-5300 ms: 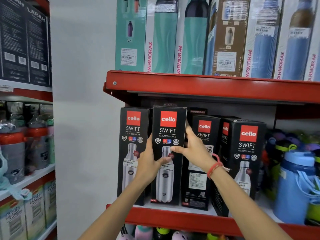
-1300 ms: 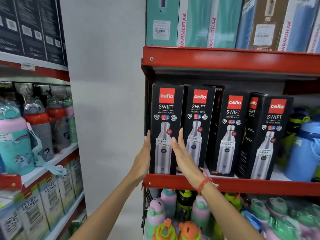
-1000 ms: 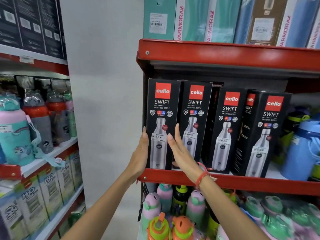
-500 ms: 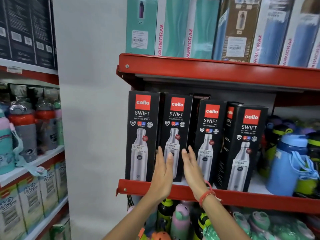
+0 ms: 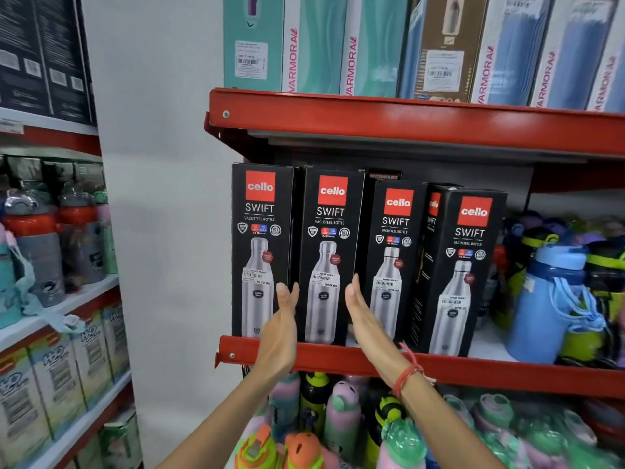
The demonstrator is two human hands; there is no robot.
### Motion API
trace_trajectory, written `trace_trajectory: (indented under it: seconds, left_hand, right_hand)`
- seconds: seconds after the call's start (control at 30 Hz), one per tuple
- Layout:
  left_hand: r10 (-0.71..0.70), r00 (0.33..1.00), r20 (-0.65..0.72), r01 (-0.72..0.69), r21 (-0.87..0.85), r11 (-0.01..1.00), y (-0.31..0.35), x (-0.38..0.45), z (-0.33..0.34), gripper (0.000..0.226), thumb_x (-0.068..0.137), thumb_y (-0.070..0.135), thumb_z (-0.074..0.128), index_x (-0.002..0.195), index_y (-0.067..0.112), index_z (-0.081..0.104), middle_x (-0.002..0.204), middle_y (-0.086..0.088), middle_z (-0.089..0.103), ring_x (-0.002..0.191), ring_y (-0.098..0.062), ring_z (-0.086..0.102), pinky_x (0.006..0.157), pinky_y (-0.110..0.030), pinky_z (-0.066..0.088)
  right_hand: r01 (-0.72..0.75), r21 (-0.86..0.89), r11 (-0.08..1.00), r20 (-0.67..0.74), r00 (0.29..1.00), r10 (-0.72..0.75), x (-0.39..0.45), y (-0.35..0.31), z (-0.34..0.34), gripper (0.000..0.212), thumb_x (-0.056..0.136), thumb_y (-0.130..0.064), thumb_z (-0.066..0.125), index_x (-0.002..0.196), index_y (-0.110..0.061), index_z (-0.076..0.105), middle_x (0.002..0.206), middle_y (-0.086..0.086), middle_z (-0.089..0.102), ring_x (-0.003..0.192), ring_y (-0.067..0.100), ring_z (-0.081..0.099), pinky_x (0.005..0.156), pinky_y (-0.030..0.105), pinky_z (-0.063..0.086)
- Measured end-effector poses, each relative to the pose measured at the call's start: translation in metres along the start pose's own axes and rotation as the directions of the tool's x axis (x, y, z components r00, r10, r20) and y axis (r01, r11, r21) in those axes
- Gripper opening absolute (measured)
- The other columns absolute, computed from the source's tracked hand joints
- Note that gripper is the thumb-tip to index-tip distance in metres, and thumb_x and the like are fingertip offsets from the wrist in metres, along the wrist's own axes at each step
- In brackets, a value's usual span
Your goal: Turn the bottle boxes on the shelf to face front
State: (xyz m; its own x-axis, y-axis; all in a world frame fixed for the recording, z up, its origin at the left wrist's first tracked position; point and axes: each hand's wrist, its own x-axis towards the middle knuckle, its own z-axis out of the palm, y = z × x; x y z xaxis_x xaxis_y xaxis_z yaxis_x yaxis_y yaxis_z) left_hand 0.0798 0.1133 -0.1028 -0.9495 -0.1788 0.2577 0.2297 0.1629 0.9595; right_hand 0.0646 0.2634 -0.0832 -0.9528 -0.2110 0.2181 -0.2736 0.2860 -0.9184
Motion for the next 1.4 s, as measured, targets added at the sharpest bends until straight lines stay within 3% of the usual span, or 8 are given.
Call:
trace_trajectory:
  seconds: [0.17,0.37,0.43,0.6,0.7,0.87,1.03,1.4]
  left_hand:
    - [-0.031,1.000,-0.005,0.031,-0.008,0.999,0.000,-0.005,-0.004,0.108,0.050,0.101,0.002,0.141,0.050,0.028,0.155,-0.010,0.034,0.140,-0.032,0.036,0.117,-0.056,0.021]
    - [-0.003,1.000,-0.018,0.003,0.004,1.000,0.003,-0.017,-0.002,0.095,0.057,0.098,0.007,0.128,0.050,0.048,0.126,0.004,0.062,0.117,-0.013,0.057,0.104,-0.038,0.043]
    - [0.091,0.992,-0.087,-0.084,0.089,0.993,0.002,-0.025,0.004,0.068,0.073,0.089,0.012,0.111,0.052,0.054,0.090,0.021,0.057,0.085,0.013,0.053,0.079,-0.014,0.039]
    - [0.440,0.880,-0.182,-0.401,0.216,0.890,0.010,-0.039,0.039,0.044,0.099,0.046,0.028,0.129,0.024,0.052,0.125,0.011,0.056,0.116,0.006,0.050,0.097,-0.014,0.037]
    - [0.321,0.945,0.069,-0.326,0.094,0.941,0.014,-0.036,0.072,0.058,0.096,0.059,0.021,0.144,0.030,0.034,0.147,0.017,0.040,0.131,0.013,0.033,0.104,-0.008,0.025]
    - [0.076,0.966,0.246,-0.057,-0.086,0.995,0.007,-0.014,0.116,0.075,0.083,0.071,0.006,0.147,0.038,-0.014,0.160,0.014,-0.013,0.140,0.003,-0.008,0.118,-0.032,0.000]
    - [-0.059,0.979,0.193,0.076,-0.079,0.994,0.011,0.004,0.120,0.087,0.071,0.084,0.005,0.148,0.043,0.006,0.161,0.007,0.014,0.144,-0.008,0.013,0.106,-0.025,0.010]
    - [-0.005,0.971,0.237,-0.016,0.088,0.996,0.015,-0.026,0.112,0.084,0.071,0.087,0.000,0.146,0.047,-0.003,0.160,0.013,0.007,0.133,0.004,0.007,0.107,-0.026,0.005]
  right_hand:
    - [-0.003,-0.033,0.999,0.029,1.000,0.004,-0.011,0.000,0.002,0.073,0.076,-0.086,0.017,0.140,-0.061,-0.008,0.155,-0.024,0.014,0.144,0.014,0.017,0.114,0.046,0.018]
    - [0.010,-0.066,0.998,0.052,0.999,-0.007,-0.017,0.004,-0.004,0.070,0.083,-0.077,0.020,0.145,-0.054,-0.003,0.155,-0.020,0.017,0.143,0.013,0.022,0.115,0.043,0.017]
    - [0.034,-0.033,0.999,-0.052,0.998,-0.035,-0.019,0.007,-0.007,0.068,0.086,-0.073,0.025,0.148,-0.046,0.016,0.153,-0.017,0.027,0.139,0.013,0.033,0.116,0.042,0.021]
    - [0.029,-0.037,0.999,-0.488,0.872,-0.043,-0.019,0.020,-0.030,0.052,0.098,-0.046,0.036,0.144,-0.021,0.040,0.149,0.003,0.041,0.129,0.014,0.043,0.108,0.032,0.032]
    - [-0.067,-0.030,0.997,-0.441,0.896,0.046,-0.017,0.031,-0.039,0.065,0.097,-0.050,0.033,0.152,-0.019,0.019,0.157,0.007,0.027,0.141,0.024,0.031,0.113,0.039,0.026]
    - [-0.153,-0.012,0.988,-0.297,0.944,0.143,-0.017,0.041,-0.038,0.074,0.090,-0.065,0.020,0.151,-0.033,-0.005,0.153,0.009,0.035,0.137,0.030,0.039,0.111,0.042,0.027]
    - [-0.124,-0.039,0.991,-0.293,0.950,0.108,-0.008,0.041,-0.051,0.068,0.089,-0.067,0.015,0.148,-0.043,-0.007,0.154,0.003,0.035,0.134,0.030,0.042,0.107,0.041,0.030]
    - [-0.131,-0.079,0.988,-0.208,0.972,0.112,-0.030,0.040,-0.061,0.074,0.087,-0.070,0.015,0.150,-0.038,-0.006,0.152,0.004,0.038,0.133,0.028,0.042,0.102,0.040,0.034]
